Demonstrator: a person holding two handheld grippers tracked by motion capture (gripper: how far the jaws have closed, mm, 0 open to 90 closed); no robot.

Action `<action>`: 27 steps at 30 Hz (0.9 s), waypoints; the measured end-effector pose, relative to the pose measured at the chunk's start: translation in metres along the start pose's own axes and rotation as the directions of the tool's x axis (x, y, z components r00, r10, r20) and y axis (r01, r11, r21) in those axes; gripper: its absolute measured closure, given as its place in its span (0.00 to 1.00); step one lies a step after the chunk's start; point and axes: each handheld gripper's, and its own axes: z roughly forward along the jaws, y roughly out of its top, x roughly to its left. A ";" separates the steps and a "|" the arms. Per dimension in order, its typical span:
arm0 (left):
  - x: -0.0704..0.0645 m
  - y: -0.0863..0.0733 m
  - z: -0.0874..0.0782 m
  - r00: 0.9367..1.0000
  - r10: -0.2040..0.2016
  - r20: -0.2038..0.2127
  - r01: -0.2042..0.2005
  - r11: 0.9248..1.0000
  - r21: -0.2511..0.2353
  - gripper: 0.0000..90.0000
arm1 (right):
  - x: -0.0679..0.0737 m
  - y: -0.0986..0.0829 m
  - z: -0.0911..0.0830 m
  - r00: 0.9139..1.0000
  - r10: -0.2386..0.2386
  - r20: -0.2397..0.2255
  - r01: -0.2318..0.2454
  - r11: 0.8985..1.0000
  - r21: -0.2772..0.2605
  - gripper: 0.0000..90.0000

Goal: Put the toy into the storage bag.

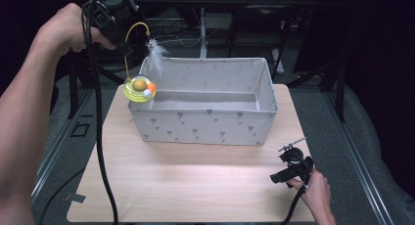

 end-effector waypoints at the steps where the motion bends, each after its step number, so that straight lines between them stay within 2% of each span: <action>1: 0.002 0.001 0.001 1.000 -0.005 -0.003 0.005 1.000 0.001 0.98 | 0.000 0.000 0.000 1.000 0.001 0.004 -0.001 1.000 -0.002 0.03; 2: 0.003 0.002 0.002 1.000 -0.012 -0.003 0.012 1.000 0.001 0.98 | -0.001 0.001 -0.001 1.000 -0.011 0.002 0.011 1.000 0.014 0.03; 10: 0.012 0.014 0.013 0.999 -0.053 0.012 0.053 0.999 -0.002 0.98 | 0.000 0.001 -0.001 1.000 -0.024 0.000 0.024 0.999 0.026 0.03; 11: 0.013 0.016 0.014 0.998 -0.057 0.013 0.057 0.998 -0.001 0.98 | 0.001 0.001 0.000 1.000 -0.006 0.001 0.006 1.000 0.002 0.03; 13: 0.013 0.019 0.018 0.998 -0.061 0.014 0.061 0.998 -0.002 0.98 | 0.001 0.001 0.000 1.000 -0.010 0.012 0.010 1.000 0.005 0.03; 18: 0.012 0.028 0.030 0.999 -0.046 0.010 0.046 0.999 0.022 0.98 | 0.000 0.001 -0.001 1.000 -0.024 -0.002 0.024 0.999 0.023 0.03; 20: 0.011 0.030 0.034 0.999 -0.046 0.011 0.046 0.999 0.020 0.98 | 0.001 0.001 0.000 1.000 -0.020 0.006 0.020 1.000 0.010 0.03; 23: 0.010 0.032 0.042 0.999 -0.047 0.016 0.047 0.999 0.014 0.98 | 0.002 0.002 -0.002 0.999 -0.042 0.008 0.042 0.999 0.023 0.03; 25: 0.011 0.031 0.047 0.999 -0.048 0.022 0.048 0.999 0.006 0.98 | 0.002 0.002 -0.002 0.999 -0.038 -0.003 0.038 0.999 0.020 0.03; 27: 0.011 0.030 0.052 0.998 -0.048 0.034 0.048 0.999 -0.001 0.98 | 0.002 0.001 -0.002 0.999 -0.040 0.007 0.040 0.999 0.022 0.03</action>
